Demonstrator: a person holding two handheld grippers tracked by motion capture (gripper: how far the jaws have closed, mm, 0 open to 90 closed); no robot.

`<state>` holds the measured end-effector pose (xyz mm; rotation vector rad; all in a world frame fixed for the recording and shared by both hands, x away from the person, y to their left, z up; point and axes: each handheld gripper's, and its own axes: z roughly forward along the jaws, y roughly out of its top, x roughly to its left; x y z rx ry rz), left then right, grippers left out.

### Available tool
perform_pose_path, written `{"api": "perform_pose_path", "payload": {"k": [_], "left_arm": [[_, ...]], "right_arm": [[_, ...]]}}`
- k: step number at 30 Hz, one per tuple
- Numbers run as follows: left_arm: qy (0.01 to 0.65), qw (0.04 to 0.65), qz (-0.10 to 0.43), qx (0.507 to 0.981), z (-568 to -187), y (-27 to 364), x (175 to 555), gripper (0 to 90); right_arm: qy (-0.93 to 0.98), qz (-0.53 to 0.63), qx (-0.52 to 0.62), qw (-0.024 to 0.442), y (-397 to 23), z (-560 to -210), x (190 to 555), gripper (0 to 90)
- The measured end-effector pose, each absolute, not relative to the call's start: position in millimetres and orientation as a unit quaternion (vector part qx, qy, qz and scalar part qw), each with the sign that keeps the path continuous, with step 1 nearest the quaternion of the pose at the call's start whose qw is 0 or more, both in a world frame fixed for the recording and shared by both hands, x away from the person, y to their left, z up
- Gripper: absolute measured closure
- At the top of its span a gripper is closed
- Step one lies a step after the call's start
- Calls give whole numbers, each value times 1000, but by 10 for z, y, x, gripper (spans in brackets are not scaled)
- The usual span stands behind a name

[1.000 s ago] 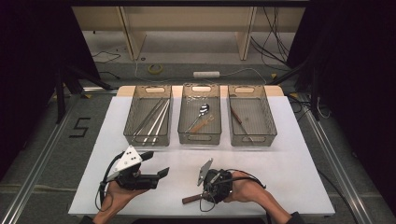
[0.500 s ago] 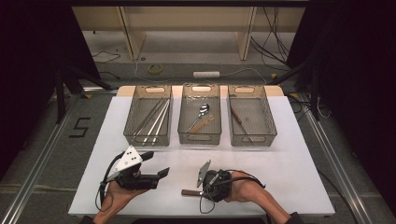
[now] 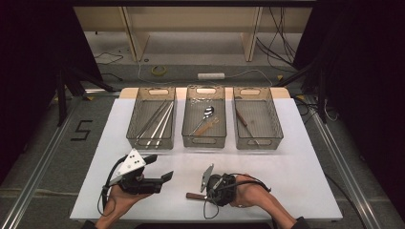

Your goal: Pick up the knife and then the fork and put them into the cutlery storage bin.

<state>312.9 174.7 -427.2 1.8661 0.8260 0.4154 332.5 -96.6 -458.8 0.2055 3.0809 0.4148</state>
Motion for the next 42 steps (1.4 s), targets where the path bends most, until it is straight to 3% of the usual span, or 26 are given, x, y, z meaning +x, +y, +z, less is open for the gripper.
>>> {"api": "perform_pose_path", "payload": {"k": [42], "left_arm": [[345, 504, 172, 773, -4277, 1746, 3141, 184]], "right_arm": [[957, 228, 180, 19, -1419, -4207, 3686, 780]]}}
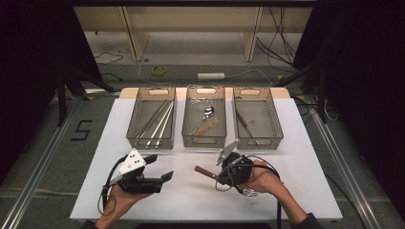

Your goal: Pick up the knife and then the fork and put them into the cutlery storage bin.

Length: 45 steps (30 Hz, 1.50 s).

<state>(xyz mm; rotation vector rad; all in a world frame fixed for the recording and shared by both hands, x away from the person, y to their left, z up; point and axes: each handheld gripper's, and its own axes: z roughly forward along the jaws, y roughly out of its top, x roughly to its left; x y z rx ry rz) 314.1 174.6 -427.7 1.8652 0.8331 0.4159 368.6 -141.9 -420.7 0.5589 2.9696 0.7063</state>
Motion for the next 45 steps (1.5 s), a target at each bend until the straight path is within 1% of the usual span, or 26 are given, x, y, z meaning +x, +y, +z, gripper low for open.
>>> {"api": "perform_pose_path", "payload": {"k": [16, 31, 45], "left_arm": [[351, 509, 168, 768, -4274, 1766, 3148, 183], [350, 509, 168, 768, -4272, 1768, 3148, 183], [350, 509, 169, 768, -4273, 1769, 3149, 183]], "right_arm": [[928, 281, 239, 50, -1749, -3939, 3988, 780], [915, 303, 259, 63, -1816, -3844, 4113, 780], [873, 346, 329, 100, -2148, -3605, 4483, 780]]}}
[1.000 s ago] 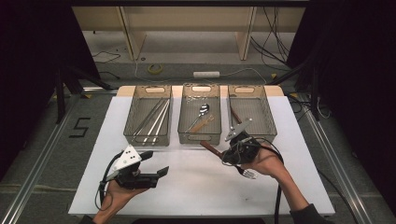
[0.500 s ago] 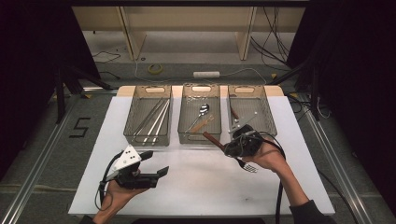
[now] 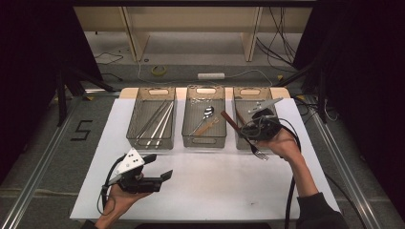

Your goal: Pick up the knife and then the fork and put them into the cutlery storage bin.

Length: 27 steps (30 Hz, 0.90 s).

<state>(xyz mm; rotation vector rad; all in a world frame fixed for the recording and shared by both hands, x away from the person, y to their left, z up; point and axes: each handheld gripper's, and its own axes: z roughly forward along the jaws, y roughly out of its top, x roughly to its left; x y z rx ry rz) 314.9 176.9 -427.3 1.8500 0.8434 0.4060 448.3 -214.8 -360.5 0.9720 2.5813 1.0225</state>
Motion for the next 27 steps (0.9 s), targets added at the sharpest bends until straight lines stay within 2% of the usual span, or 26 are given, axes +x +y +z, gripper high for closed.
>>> {"api": "perform_pose_path", "payload": {"k": [27], "left_arm": [[352, 512, 167, 765, -4278, 1772, 3153, 183]], "right_arm": [[845, 349, 381, 139, -2339, -3405, 4910, 779]]}}
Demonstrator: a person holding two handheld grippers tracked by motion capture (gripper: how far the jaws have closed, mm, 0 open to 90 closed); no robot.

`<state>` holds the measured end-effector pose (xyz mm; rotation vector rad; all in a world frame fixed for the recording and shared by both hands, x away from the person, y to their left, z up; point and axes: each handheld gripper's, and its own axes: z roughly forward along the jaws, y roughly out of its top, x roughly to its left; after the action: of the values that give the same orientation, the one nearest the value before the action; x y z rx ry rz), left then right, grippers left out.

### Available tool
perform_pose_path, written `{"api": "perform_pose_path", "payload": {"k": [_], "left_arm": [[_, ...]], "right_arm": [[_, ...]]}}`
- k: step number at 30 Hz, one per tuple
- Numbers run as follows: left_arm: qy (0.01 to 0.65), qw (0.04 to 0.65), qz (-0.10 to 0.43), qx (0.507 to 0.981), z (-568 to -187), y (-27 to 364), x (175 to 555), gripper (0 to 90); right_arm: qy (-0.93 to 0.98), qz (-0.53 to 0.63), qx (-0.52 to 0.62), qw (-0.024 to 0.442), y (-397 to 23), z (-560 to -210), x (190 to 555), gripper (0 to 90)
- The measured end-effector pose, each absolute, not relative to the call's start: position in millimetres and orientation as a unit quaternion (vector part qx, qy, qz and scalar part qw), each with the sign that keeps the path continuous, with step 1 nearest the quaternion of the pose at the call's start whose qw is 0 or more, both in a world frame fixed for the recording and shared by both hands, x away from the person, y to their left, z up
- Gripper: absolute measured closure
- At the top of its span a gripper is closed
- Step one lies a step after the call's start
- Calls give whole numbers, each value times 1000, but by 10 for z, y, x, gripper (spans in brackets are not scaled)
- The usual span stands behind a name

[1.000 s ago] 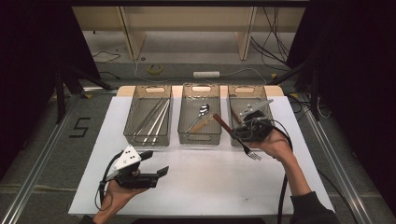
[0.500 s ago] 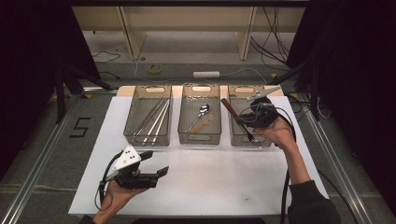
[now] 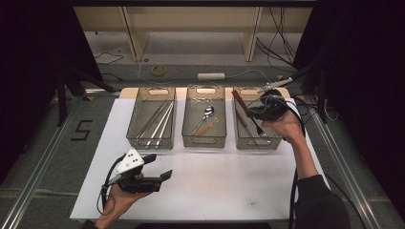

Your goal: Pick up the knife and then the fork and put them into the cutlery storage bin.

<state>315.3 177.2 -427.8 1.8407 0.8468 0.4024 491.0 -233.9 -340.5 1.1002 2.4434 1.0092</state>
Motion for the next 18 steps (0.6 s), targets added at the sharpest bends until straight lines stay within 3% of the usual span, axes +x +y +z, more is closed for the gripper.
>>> {"api": "perform_pose_path", "payload": {"k": [18], "left_arm": [[351, 513, 167, 765, -4276, 1772, 3151, 183]], "right_arm": [[834, 349, 404, 140, -2340, -3412, 5170, 779]]}}
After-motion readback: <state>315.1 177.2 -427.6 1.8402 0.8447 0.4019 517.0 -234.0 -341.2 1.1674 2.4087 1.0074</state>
